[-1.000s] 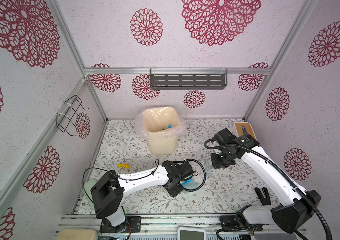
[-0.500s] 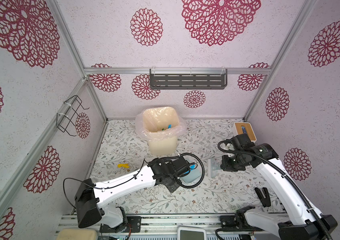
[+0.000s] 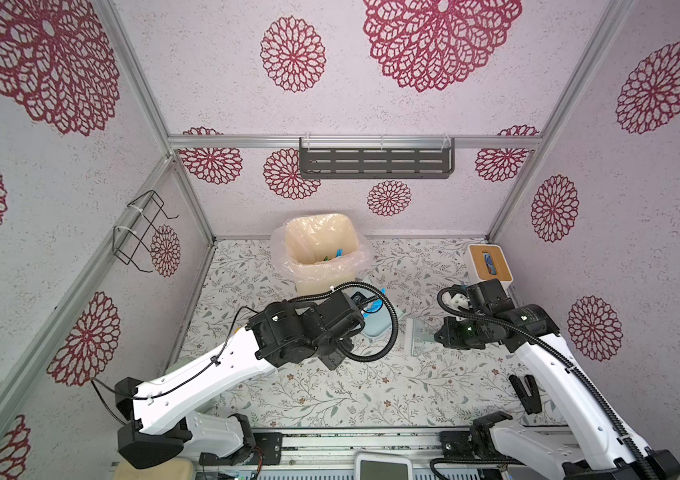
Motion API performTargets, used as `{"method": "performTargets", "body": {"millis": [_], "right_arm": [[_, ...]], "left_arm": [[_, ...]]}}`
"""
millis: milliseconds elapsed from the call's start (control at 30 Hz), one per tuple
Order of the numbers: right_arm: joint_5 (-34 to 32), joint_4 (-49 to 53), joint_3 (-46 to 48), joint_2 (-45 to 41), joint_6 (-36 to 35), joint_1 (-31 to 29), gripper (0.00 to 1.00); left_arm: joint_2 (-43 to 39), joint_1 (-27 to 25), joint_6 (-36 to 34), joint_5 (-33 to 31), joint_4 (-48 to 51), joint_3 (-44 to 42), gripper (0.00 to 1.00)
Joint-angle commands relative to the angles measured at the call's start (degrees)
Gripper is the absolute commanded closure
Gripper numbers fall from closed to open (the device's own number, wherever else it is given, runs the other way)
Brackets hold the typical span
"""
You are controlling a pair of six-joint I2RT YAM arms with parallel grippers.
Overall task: Sweep away the paper scraps from the table
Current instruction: 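Lift the dustpan toward the bin with the left while the right draws back, then tip the teal dustpan over the bin with the left gripper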
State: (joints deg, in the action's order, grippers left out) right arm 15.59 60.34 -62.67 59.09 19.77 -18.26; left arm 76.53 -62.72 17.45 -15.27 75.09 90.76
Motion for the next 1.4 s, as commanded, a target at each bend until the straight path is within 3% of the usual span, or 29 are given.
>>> {"method": "performTargets", "body": {"millis": [0, 167, 367, 767, 1233, 1367], "right_arm": [[3.51, -2.87, 0.27, -2.06, 2.15, 0.47, 1.00], [4.66, -2.67, -0.08, -2.56, 2.29, 0.52, 1.00], [5.57, -2.61, -0.25, -3.10, 2.14, 0.75, 1.00], [8.86, -3.67, 0.53, -4.18, 1.96, 0.91, 1.00], [9.44, -2.49, 1.55, -5.55, 1.41, 1.03, 1.00], [9.27, -2.16, 2.45, -6.36, 1.92, 1.04, 1.00]], "left_arm": [[-1.21, 0.76, 0.78, -2.93, 5.19, 4.07, 1.00], [-1.34, 7.85, -1.06, -1.19, 8.70, 9.77, 1.00], [-1.52, 20.07, -6.11, 0.33, 10.27, 12.38, 1.00], [-0.14, 38.86, -14.23, 2.80, 6.38, 16.01, 1.00], [17.85, 41.90, -25.48, -7.22, 11.86, 31.18, 1.00], [21.42, 41.96, -28.15, -6.79, 9.91, 33.93, 1.00]]}}
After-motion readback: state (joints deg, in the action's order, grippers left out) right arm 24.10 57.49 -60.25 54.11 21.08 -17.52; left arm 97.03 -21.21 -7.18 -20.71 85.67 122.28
